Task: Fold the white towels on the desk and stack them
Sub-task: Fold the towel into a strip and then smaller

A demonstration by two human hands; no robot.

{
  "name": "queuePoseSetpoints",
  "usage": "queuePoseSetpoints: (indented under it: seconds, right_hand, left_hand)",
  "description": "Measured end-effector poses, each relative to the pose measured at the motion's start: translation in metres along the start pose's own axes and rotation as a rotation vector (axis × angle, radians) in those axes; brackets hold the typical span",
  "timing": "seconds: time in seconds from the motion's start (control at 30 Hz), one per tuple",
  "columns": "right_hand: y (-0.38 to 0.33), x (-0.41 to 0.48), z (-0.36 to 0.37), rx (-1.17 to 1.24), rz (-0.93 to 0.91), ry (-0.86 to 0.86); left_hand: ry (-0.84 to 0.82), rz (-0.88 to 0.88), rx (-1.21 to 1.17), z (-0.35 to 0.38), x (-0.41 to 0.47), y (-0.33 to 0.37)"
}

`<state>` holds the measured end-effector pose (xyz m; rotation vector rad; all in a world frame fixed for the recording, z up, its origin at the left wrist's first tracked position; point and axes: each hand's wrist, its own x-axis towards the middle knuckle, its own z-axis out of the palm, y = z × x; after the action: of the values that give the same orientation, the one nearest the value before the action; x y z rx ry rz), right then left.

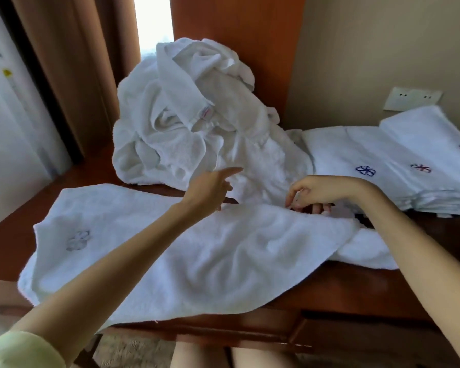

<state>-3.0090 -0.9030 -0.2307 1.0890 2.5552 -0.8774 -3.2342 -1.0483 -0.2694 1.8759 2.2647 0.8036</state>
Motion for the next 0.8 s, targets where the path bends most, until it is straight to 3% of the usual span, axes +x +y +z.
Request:
queuePoseSetpoints:
  seconds: [0.13, 0.2, 0.37, 0.53, 0.7, 0.8]
  right_hand:
    - [0.015, -0.016, 0.003, -0.129, 0.12, -0.192]
    - [0.027, -0.02, 0.007, -0.189, 0.137, -0.246]
    - [0.057, -0.035, 0.014, -0.134, 0.091, -0.253]
    - [0.071, -0.046, 0.022, -0.017, -0.054, -0.175]
    - [0.085, -0.065, 0.013, 0.394, -0.076, 0.042]
    - [0.091, -0.065, 0.015, 0.273, -0.02, 0.151]
  left_hand:
    - [-0.5, -0.016, 0.16, 0.007, 0.018, 0.004]
    - [-0.557, 0.017, 0.242, 0.012, 0.017, 0.0]
    - [-0.702, -0.017, 0.16, 0.007, 0.01, -0.012]
    - [-0.61, 0.062, 0.259, 0.012, 0.009, -0.011]
    - [-0.093, 0.006, 0.084, 0.006, 0.014, -0.014]
    - [0.048, 0.027, 0.074, 0.008, 0.01, -0.003]
